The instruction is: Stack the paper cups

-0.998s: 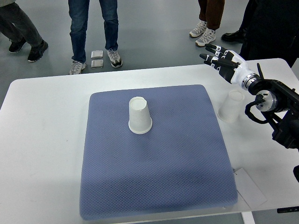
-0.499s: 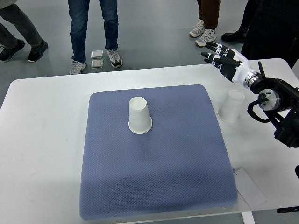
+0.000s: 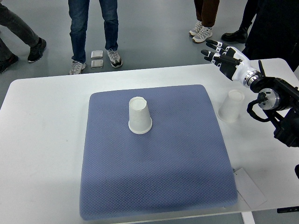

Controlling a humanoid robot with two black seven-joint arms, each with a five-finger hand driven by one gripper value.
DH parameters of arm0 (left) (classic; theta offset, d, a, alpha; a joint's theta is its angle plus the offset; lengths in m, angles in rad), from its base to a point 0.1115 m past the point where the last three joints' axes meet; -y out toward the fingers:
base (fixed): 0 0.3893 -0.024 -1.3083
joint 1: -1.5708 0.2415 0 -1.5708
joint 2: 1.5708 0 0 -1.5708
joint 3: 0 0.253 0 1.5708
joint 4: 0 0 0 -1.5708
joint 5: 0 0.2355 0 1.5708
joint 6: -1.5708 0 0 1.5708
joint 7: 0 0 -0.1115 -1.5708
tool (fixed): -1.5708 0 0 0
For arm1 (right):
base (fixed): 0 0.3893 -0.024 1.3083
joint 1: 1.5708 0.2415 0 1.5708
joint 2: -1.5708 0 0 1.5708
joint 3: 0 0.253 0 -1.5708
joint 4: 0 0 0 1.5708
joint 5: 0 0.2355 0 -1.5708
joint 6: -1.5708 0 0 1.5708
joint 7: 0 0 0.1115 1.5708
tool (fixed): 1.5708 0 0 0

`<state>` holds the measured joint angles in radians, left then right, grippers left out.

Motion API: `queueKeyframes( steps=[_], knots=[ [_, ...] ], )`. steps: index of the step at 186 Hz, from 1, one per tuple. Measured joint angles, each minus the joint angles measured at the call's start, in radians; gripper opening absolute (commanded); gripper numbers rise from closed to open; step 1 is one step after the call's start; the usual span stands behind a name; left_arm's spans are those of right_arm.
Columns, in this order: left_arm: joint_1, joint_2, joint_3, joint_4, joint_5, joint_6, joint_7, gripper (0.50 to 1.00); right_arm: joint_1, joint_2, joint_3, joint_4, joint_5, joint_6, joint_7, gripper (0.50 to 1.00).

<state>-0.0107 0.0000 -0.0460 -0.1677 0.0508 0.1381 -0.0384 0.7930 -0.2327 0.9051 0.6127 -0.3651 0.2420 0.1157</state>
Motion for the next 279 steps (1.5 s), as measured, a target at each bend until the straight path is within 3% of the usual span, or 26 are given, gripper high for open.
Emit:
queueKeyframes(
  steps=[69,136,198,279],
  knots=[
    [0.000,0.000,0.000,0.000,0.000,0.000,0.000,1.000,-0.003,-0.014,-0.019,0.007,-0.011,0.026,0.001,0.911],
    [0.000,0.000,0.000,0.000,0.000,0.000,0.000,1.000,0.002,-0.114,-0.137,0.125,-0.023,0.029,0.005,0.907],
    [0.000,0.000,0.000,0.000,0.000,0.000,0.000,1.000,0.042,-0.322,-0.346,0.194,-0.265,0.030,0.118,0.907],
    [0.000,0.000,0.000,0.001,0.000,0.000,0.000,1.000,0.042,-0.425,-0.475,0.198,-0.546,0.029,0.213,0.907]
  ],
)
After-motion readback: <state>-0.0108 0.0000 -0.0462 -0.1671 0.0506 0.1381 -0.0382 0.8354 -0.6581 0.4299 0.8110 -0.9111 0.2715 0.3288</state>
